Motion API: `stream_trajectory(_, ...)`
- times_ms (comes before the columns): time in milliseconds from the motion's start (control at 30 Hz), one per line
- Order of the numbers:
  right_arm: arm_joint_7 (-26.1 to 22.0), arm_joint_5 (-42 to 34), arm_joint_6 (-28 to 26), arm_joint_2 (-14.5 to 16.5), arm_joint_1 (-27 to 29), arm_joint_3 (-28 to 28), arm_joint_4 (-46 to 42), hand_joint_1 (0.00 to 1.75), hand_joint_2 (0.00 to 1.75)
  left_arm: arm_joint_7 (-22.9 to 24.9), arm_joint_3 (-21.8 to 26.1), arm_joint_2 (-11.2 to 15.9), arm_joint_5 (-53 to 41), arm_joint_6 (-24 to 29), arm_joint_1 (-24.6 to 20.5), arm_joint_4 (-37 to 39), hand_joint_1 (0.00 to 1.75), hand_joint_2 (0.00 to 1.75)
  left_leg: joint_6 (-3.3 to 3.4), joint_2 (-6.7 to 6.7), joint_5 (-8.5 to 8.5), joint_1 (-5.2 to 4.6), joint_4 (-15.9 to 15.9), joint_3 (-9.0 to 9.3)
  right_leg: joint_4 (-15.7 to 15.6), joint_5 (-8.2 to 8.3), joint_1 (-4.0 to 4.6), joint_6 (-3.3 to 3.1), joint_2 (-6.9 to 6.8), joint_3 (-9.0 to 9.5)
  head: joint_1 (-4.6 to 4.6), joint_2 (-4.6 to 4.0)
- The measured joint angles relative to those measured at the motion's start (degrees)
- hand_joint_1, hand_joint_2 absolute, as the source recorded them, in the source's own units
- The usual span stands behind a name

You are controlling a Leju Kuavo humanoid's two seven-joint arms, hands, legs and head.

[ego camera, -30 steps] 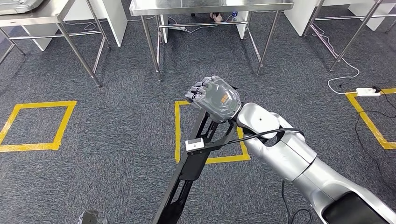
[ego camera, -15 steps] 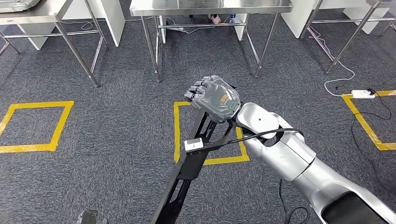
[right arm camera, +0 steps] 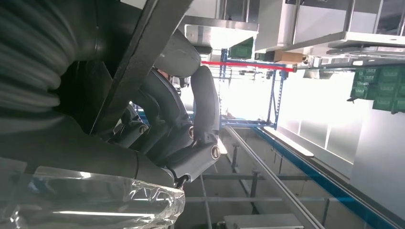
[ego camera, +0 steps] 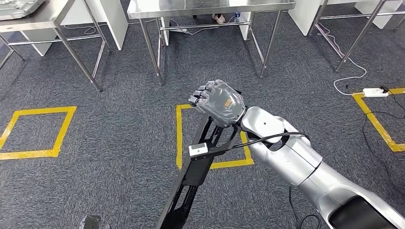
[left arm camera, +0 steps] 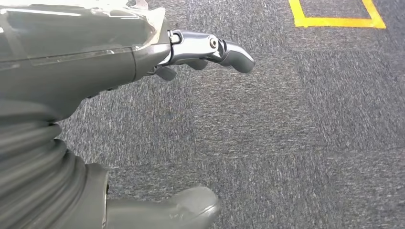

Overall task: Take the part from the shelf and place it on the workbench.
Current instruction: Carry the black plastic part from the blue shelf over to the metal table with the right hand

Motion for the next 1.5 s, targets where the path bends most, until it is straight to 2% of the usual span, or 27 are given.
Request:
stream_trajectory(33,0.00,0.01,0.00,-0.02,0.07,0.05,0.03,1.62,1.75,0.00,-0.01,-0.02,0.01,0.00,0.04,0.00,0.00,1.75,-0.03,0.18,-0.91,0.00,3.06,-1.84,0.01,-0.09,0.15,-0.13,-0.13,0.03,0.02,0.00)
stream_trajectory(67,0.00,0.01,0.00,-0.02,0.14,0.09,0.07,1.62,1.75,0.00,-0.01,-0.04,0.01,0.00,0.10,0.00,0.00,1.75,0.03,0.25,-0.85,0.00,4.52,-2.95,0.02,-0.17,0.29,-0.24,-0.23,0.10,0.01,0.00)
stream_trajectory(100,0.00,0.01,0.00,-0.02,0.17,0.10,0.09,1.62,1.75,0.00,-0.01,-0.06,0.01,0.00,0.14,0.00,0.00,1.75,0.21,0.27,0.27,-0.02,3.84,-2.96,0.02,-0.26,0.40,-0.33,-0.30,0.22,0.01,0.00)
stream_trajectory(167,0.00,0.03,0.00,0.01,0.12,0.07,0.09,1.62,1.75,-0.03,-0.01,-0.02,0.02,0.00,0.16,0.00,0.00,1.75,0.96,0.46,4.40,-0.15,-3.08,0.11,0.00,-0.52,0.60,-0.49,-0.43,0.68,0.01,0.00)
stream_trajectory(233,-0.01,0.05,0.01,0.01,-0.08,0.04,0.09,1.62,1.75,-0.07,-0.03,0.02,0.02,0.00,0.08,0.00,0.00,1.75,1.69,0.82,6.74,-0.59,-9.43,3.29,-0.02,-0.85,0.95,-0.34,-0.54,0.97,0.05,0.00)
stream_trajectory(333,-0.05,0.07,0.02,0.01,-0.25,0.03,0.09,1.62,1.75,-0.13,-0.04,0.08,0.07,0.00,0.02,-0.01,0.00,1.75,2.36,0.74,6.52,-1.17,-11.02,4.09,-0.26,-1.23,0.96,0.40,-0.75,1.15,0.03,0.00)
stream_trajectory(400,-0.07,0.07,0.02,-0.04,-0.39,-0.03,0.08,1.62,1.75,-0.22,-0.10,0.07,0.11,0.00,0.00,-0.05,0.00,1.75,2.86,0.49,6.69,-0.98,-11.79,4.89,0.66,-1.84,0.95,0.89,-0.84,0.84,0.11,0.00)
stream_trajectory(467,-0.07,0.07,0.04,-0.14,-0.71,-0.01,0.09,1.62,1.75,-0.32,-0.29,0.03,0.11,0.00,-0.06,-0.08,0.00,1.75,3.37,0.29,6.73,-0.71,-12.39,5.70,5.60,-3.67,0.93,0.95,-0.72,-1.74,0.25,0.00)
stream_trajectory(533,-0.08,0.07,0.07,-0.27,-0.70,0.10,0.10,1.62,1.75,-0.35,-0.44,0.03,0.11,0.02,-0.10,-0.07,0.00,1.75,3.71,0.03,6.36,-0.72,-12.40,6.02,12.95,-5.75,0.84,0.90,-0.59,-6.08,0.32,0.00)
stream_trajectory(567,-0.08,0.08,0.08,-0.33,-0.49,0.13,0.11,1.62,1.75,-0.35,-0.48,0.02,0.11,0.03,-0.08,-0.07,0.00,1.75,3.72,-0.18,6.16,-0.73,-12.38,6.22,15.10,-5.96,0.80,1.09,-0.57,-7.67,0.32,0.00)
stream_trajectory(600,-0.09,0.08,0.09,-0.40,-0.32,0.16,0.11,1.62,1.75,-0.35,-0.53,0.00,0.11,0.05,-0.06,-0.07,0.00,1.75,3.66,-0.42,5.91,-0.72,-12.35,6.47,15.17,-5.28,0.75,1.44,-0.55,-8.22,0.36,0.00)
stream_trajectory(633,-0.09,0.08,0.09,-0.46,-0.22,0.15,0.11,1.62,1.75,-0.35,-0.58,-0.03,0.11,0.07,-0.04,-0.07,0.00,1.75,3.53,-0.67,5.63,-0.70,-12.29,6.78,13.02,-3.79,0.66,1.87,-0.56,-7.65,0.36,0.00)
stream_trajectory(700,-0.09,0.08,0.09,-0.55,-0.30,0.10,0.12,1.62,1.75,-0.35,-0.71,-0.09,0.11,0.09,-0.02,-0.07,0.00,1.75,2.99,-1.03,4.85,-0.78,-11.98,7.40,5.03,0.01,0.49,2.51,-0.53,-4.28,0.42,0.00)
stream_trajectory(767,-0.10,0.09,0.10,-0.49,-0.40,0.09,0.12,1.62,1.75,-0.35,-0.77,-0.07,0.11,0.14,-0.02,-0.07,0.00,1.75,2.35,-1.19,4.07,-0.90,-11.65,7.64,0.21,1.71,0.51,2.03,-0.47,-1.98,0.41,0.00)
stream_trajectory(900,-0.11,0.14,0.10,-0.43,-0.48,0.03,0.10,1.62,1.75,-0.37,-0.83,-0.08,0.11,0.17,0.06,-0.08,0.00,1.75,1.17,-0.98,2.82,-0.53,-10.88,7.62,-0.31,1.19,0.52,0.11,-0.42,-1.26,0.35,0.00)
stream_trajectory(967,-0.11,0.15,0.09,-0.26,-0.58,0.00,0.09,1.62,1.75,-0.39,-0.83,-0.01,0.11,0.18,0.01,-0.09,0.00,1.75,0.53,-0.36,0.58,-0.36,-6.24,5.47,-0.43,0.80,0.30,-0.70,-0.40,-0.59,0.11,0.00)
stream_trajectory(1033,-0.11,0.16,0.09,-0.16,-0.46,0.07,0.09,1.62,1.75,-0.39,-0.83,0.09,0.11,0.19,0.05,-0.08,0.00,1.75,0.04,0.13,-2.18,-0.26,1.51,0.84,-0.43,0.25,0.47,-1.20,-0.38,-0.08,-0.03,0.00)
stream_trajectory(1067,-0.11,0.17,0.10,-0.16,-0.31,0.10,0.09,1.62,1.75,-0.39,-0.83,0.10,0.11,0.19,0.12,-0.07,0.00,1.75,-0.02,0.22,-2.52,-0.23,4.22,-1.25,-0.43,-0.03,0.59,-1.30,-0.36,0.19,-0.03,0.00)
stream_trajectory(1100,-0.11,0.17,0.10,-0.16,-0.18,0.12,0.09,1.62,1.75,-0.39,-0.84,0.09,0.11,0.18,0.18,-0.07,0.00,1.75,0.06,0.26,-1.64,-0.22,4.84,-2.36,-0.42,-0.35,0.70,-1.31,-0.34,0.55,-0.04,0.00)
stream_trajectory(1133,-0.11,0.19,0.10,-0.15,-0.08,0.12,0.09,1.62,1.75,-0.39,-0.84,0.09,0.11,0.17,0.22,-0.07,0.00,1.75,0.30,0.28,0.55,-0.24,2.97,-2.19,-0.43,-0.72,0.82,-1.29,-0.33,1.08,-0.03,0.00)
stream_trajectory(1200,-0.06,0.22,0.09,-0.14,-0.11,0.07,0.10,1.62,1.75,-0.39,-0.83,0.17,0.11,0.18,0.22,-0.07,0.00,1.75,1.22,0.34,5.99,-0.49,-4.85,0.73,-0.50,-1.57,0.98,-1.17,-0.33,2.33,0.02,0.00)
stream_trajectory(1233,0.01,0.22,0.08,-0.13,-0.23,0.04,0.10,1.62,1.75,-0.40,-0.83,0.22,0.11,0.19,0.21,-0.07,0.00,1.75,1.74,0.41,7.60,-0.75,-8.32,2.26,-0.55,-1.92,1.13,-1.01,-0.33,2.76,0.10,0.00)
stream_trajectory(1267,0.08,0.21,0.07,-0.14,-0.33,0.01,0.11,1.62,1.75,-0.41,-0.84,0.27,0.10,0.21,0.18,-0.07,0.00,1.75,2.20,0.50,8.09,-1.00,-10.34,3.20,-0.61,-2.18,1.18,-0.82,-0.34,2.93,0.09,0.00)
stream_trajectory(1333,0.20,0.21,0.06,-0.15,-0.43,-0.03,0.11,1.62,1.75,-0.43,-0.84,0.33,0.11,0.28,0.16,-0.07,0.00,1.75,2.82,0.58,7.41,-1.43,-11.31,3.69,-0.92,-2.48,1.25,-0.29,-0.40,3.03,0.10,0.00)
stream_trajectory(1400,0.22,0.22,0.00,-0.17,-0.41,-0.23,0.09,1.62,1.75,-0.44,-0.84,0.33,0.12,0.32,0.20,-0.12,0.00,1.75,3.30,0.52,7.35,-1.19,-12.46,4.66,-0.86,-2.90,1.33,0.20,-0.51,3.05,0.16,0.00)
stream_trajectory(1433,0.24,0.22,-0.04,-0.22,-0.53,-0.37,0.09,1.62,1.75,-0.45,-0.85,0.27,0.12,0.33,0.22,-0.14,0.00,1.75,3.54,0.50,7.37,-1.01,-13.10,5.36,0.37,-3.40,1.38,0.31,-0.52,2.49,0.21,0.00)
stream_trajectory(1500,0.26,0.21,-0.11,-0.40,-0.70,-0.57,0.10,1.62,1.75,-0.46,-0.86,0.16,0.11,0.33,0.18,-0.17,0.00,1.75,3.92,0.45,7.13,-0.85,-13.81,6.53,6.78,-5.40,1.25,0.35,-0.43,-0.98,0.40,0.00)
